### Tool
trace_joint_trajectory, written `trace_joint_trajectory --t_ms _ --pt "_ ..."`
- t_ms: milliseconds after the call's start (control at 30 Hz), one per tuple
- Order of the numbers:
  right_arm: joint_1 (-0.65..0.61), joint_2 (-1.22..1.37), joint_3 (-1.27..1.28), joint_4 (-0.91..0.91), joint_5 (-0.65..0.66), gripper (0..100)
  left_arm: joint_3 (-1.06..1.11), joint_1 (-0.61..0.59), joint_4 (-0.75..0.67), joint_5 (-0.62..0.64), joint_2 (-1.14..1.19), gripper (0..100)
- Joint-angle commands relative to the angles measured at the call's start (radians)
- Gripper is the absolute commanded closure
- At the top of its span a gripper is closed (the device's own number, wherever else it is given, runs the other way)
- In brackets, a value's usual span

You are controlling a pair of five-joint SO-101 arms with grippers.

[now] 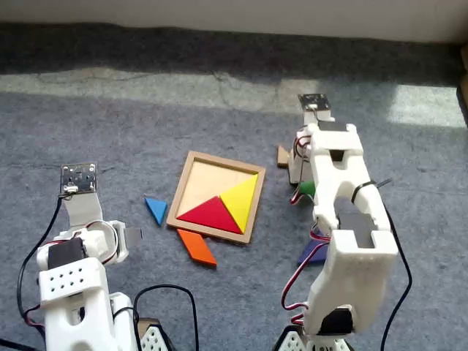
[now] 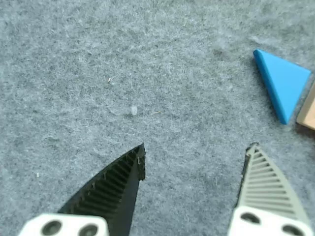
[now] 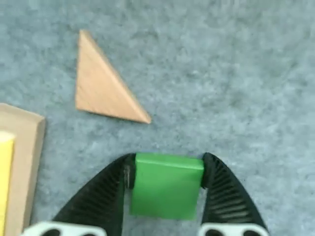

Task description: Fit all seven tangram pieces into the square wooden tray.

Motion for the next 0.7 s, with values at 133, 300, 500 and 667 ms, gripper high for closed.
trace_joint_trajectory --t_ms 133,300,500,667 --pt "-0.044 -0.243 -0.041 0.108 -0.002 93.7 -0.004 -0.01 -0.014 -0.006 0.004 69" --pt "-0.182 -0.346 -0.036 0.113 -0.008 93.7 -0.004 -0.01 -0.014 -0.006 0.004 69" --pt "-0.366 -0.344 -0.039 0.031 -0.009 93.3 -0.004 -0.012 -0.014 -0.006 0.004 69" --pt "-0.483 -0.303 -0.038 -0.07 -0.009 93.3 0.01 -0.012 -0.035 -0.008 0.004 69"
